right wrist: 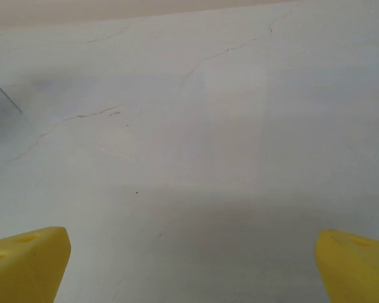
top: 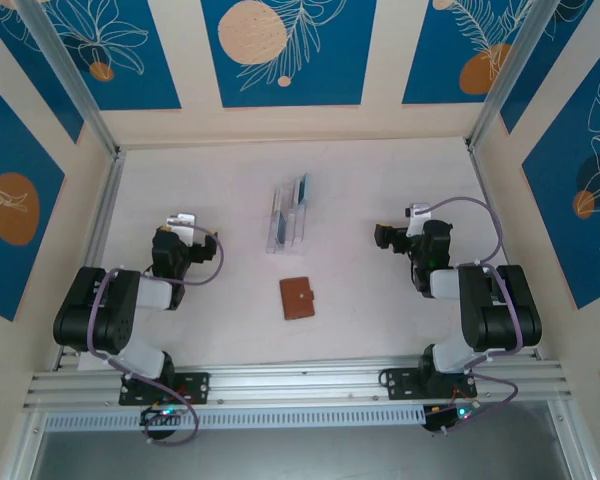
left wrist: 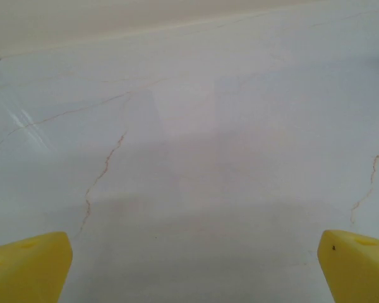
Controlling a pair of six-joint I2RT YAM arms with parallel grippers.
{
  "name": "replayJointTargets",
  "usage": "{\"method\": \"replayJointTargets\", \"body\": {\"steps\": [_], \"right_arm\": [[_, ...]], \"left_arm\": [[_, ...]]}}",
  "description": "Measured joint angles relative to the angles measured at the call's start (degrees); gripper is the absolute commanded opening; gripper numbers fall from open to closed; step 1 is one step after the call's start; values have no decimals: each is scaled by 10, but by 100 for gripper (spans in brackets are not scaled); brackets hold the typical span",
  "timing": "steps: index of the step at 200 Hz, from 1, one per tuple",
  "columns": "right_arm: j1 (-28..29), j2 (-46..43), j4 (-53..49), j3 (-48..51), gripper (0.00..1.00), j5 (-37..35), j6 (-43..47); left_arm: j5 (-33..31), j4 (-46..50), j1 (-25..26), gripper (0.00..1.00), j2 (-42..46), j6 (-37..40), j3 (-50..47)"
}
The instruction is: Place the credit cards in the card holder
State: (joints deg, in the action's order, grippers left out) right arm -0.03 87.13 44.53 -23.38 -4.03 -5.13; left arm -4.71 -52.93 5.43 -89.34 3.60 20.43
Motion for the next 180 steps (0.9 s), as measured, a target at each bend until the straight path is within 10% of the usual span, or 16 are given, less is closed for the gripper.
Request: {"method": "replayJointTargets", "body": {"steps": [180], "right_arm": [[0, -3, -10, -2, 99, -6, -4]], "left_arm": [[-40, 5, -1, 100, 3, -11, 1]]}}
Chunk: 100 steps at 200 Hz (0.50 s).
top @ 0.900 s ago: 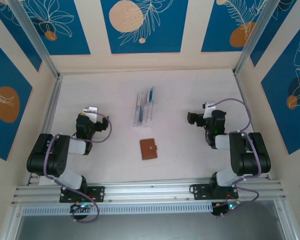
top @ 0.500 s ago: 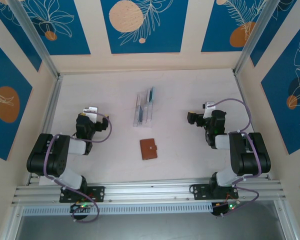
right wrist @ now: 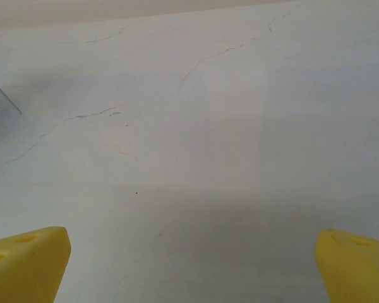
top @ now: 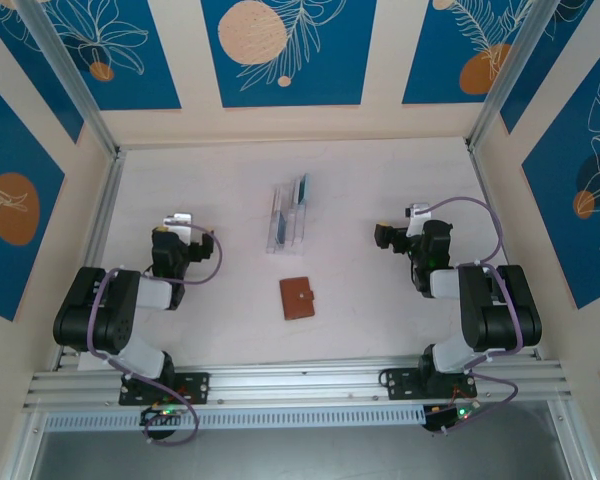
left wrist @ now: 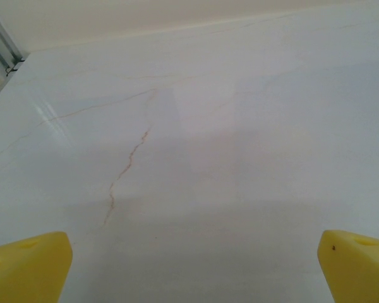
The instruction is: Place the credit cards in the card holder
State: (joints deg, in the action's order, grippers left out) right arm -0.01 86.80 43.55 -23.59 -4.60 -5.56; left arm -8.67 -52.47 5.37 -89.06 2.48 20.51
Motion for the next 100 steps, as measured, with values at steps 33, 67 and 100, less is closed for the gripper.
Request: {"method": "replayJointTargets", "body": {"steps": [33, 67, 100], "right_arm": [[0, -95, -245, -121, 99, -54, -52], [-6, -183, -379, -271, 99, -57, -188], [-52, -154, -521, -339, 94, 23, -305]], "left_arm": [[-40, 181, 0, 100, 88, -22, 67], [-53, 389, 2, 100, 175, -103, 225], [8, 515, 3, 100, 265, -214, 249]]}}
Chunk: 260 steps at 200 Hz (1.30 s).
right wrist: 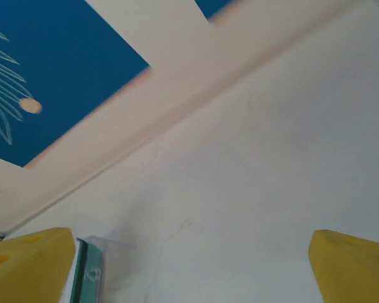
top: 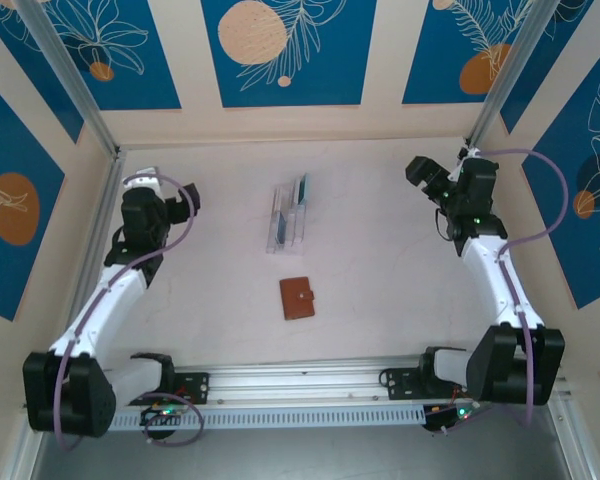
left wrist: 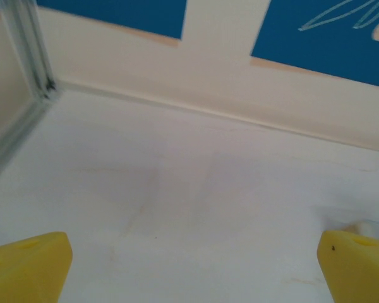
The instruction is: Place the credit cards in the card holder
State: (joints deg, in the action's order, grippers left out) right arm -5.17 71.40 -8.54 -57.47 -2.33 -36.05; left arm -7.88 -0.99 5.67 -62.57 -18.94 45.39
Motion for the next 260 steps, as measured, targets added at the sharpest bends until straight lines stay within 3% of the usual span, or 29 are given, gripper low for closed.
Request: {"method": "replayJointTargets", "body": {"steps": [20, 43, 98, 122, 151, 203, 260], "right_arm": [[36, 16, -93, -8, 92, 3, -21], [149, 16, -196, -33, 85, -34, -17], [365, 16, -304, -35, 58, -52, -13], [428, 31, -311, -19, 49, -47, -14], [464, 80, -299, -9, 43, -34, -11], [493, 180, -268, -17, 43, -11, 6], [523, 239, -255, -52, 38, -4, 19]], "left_arm": [[62, 59, 11, 91, 25, -57, 0], [136, 95, 51, 62, 36, -115, -16], [249, 77, 227, 15, 22, -242, -101], [276, 20, 275, 8, -39, -296, -128], [298, -43, 303, 3, -122, -327, -132], [317, -128, 309, 0, -231, -351, -131], [319, -152, 310, 0, -277, -347, -130]]}}
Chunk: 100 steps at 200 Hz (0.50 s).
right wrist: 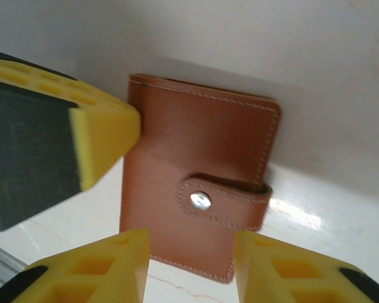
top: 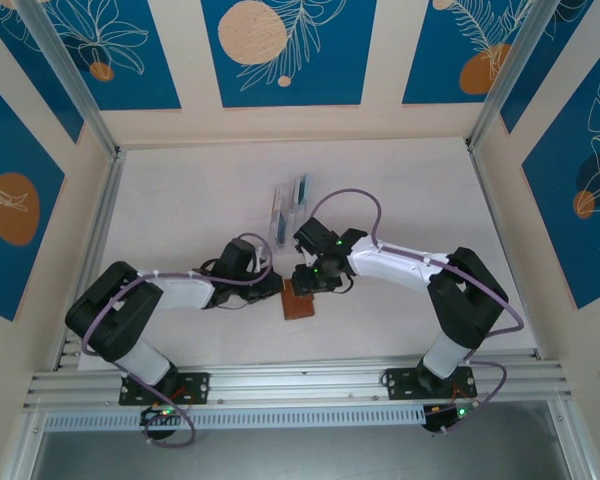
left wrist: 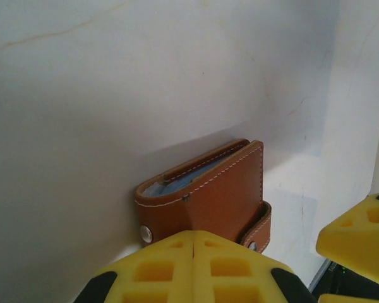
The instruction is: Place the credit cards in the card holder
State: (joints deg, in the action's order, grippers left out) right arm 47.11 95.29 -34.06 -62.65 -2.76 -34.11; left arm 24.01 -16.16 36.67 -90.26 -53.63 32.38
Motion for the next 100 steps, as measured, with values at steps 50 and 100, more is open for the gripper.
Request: {"method": "replayJointTargets", "body": {"steps": [50, 100], "right_arm": [[16, 49, 1, -20, 40, -22, 5], [40, 82, -19, -39, 43, -78, 4]], "left_arm": [[-1, -2, 1, 0, -3, 13, 0], [-4, -8, 4, 0, -10, 17, 0]]}}
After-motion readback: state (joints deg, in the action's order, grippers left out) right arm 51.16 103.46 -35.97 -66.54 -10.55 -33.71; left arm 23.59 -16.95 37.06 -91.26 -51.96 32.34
